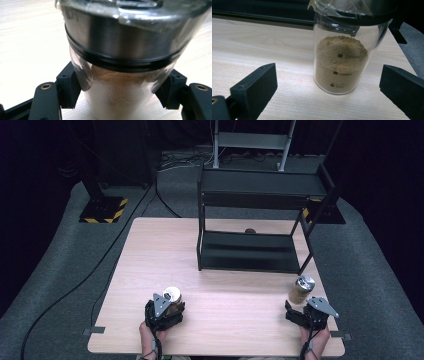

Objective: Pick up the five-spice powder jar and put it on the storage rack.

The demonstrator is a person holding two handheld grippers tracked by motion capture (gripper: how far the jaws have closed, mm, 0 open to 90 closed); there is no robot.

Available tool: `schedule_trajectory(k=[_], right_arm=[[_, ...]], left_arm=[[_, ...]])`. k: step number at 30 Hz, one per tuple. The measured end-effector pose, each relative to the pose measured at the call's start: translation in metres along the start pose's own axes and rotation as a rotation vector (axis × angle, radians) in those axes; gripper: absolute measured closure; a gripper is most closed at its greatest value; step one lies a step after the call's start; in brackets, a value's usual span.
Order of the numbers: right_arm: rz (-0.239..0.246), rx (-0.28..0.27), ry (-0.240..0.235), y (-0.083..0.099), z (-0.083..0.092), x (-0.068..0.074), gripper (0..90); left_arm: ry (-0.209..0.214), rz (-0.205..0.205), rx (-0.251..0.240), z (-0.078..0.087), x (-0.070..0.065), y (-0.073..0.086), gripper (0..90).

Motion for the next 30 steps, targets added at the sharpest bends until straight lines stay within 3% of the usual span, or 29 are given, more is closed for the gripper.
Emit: schedule_trajectory(k=[30], right_arm=[[-0.003,-0.002,-0.003,0.000,0.000,-0.001,0.2]], left_arm=[[0.067,-0.085,-0.017,-0.005,-0.016,-0.026,31.4]])
Point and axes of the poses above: each handheld gripper's, and its own axes: z roughly backward along the jaws, y roughly out of its underside, x roughly to its left, the point moved 8 cm from there along -z, roughly forward along the jaws, and after that the axes turned 1 degree about -y, right-handed, at the moved point
